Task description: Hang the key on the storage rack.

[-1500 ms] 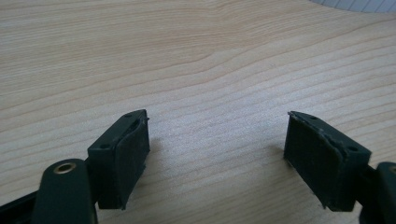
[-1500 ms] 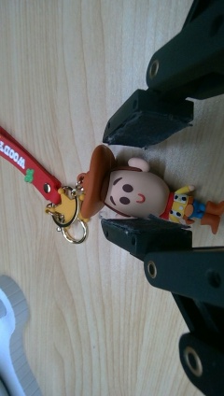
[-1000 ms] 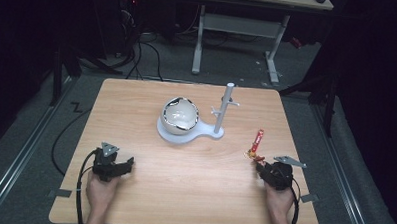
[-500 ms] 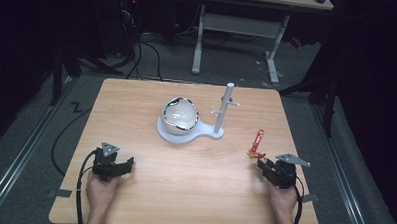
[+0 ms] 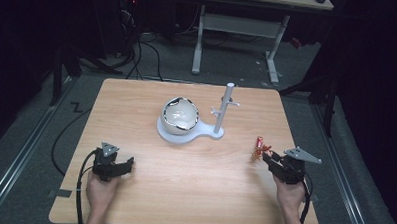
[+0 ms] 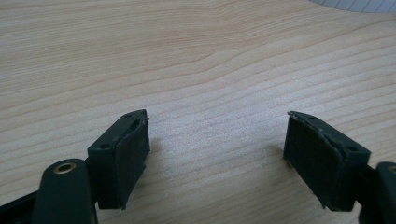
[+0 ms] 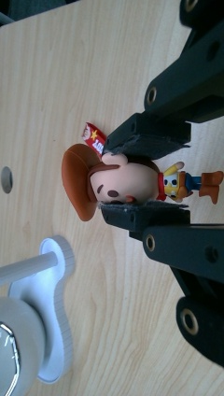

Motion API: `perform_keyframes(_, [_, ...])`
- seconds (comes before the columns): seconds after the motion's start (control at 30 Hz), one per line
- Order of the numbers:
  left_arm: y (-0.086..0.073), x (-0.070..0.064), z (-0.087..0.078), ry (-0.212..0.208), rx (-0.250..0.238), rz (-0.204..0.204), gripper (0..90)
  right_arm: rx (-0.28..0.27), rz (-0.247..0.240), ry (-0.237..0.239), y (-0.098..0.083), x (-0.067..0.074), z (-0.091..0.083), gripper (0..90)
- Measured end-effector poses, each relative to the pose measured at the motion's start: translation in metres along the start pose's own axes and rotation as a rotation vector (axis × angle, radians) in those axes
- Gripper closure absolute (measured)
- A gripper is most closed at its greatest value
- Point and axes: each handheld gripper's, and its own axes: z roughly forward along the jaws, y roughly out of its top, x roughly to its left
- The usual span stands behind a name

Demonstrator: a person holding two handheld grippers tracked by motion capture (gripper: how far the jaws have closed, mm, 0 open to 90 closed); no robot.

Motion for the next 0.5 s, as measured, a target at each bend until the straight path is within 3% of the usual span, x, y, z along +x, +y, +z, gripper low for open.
perform_keyframes(0.5, [0.0, 0.0, 0.0, 0.0, 0.0, 0.0, 22.9, -0.085, -0.032, 0.023, 0.028, 0.002, -0.023, 67.1])
